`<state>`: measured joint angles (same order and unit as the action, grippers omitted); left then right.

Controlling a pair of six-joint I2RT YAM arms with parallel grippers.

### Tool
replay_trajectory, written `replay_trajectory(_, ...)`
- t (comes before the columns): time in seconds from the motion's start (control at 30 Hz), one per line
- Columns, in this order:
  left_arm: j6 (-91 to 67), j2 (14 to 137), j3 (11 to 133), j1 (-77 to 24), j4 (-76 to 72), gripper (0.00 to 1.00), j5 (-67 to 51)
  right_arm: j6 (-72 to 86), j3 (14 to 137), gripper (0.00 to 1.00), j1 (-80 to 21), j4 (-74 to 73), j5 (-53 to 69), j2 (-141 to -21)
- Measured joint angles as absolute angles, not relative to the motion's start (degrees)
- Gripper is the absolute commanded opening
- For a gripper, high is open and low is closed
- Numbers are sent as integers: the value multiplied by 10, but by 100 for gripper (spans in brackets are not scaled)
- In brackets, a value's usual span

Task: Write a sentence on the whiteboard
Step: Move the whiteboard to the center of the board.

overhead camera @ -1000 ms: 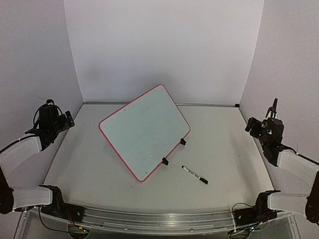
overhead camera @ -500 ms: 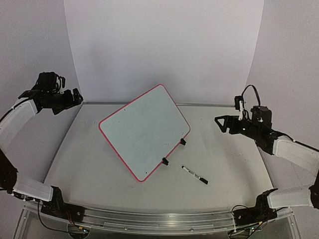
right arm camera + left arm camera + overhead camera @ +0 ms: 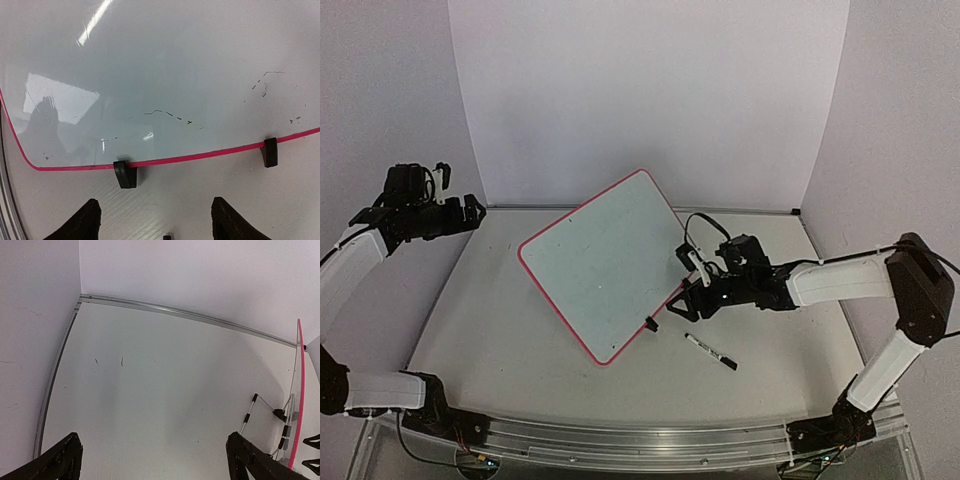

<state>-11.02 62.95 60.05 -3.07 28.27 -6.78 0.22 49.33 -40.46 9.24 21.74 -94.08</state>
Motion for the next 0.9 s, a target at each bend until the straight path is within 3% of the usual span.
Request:
replay_trajectory(0.53, -87, 626, 594, -31, 263, 99, -58, -36, 555, 39, -491, 110, 161, -1096)
replay_trajectory(0.9, -87, 620, 594, -31, 263, 99, -43, -16, 554, 0, -518, 163, 91, -1118)
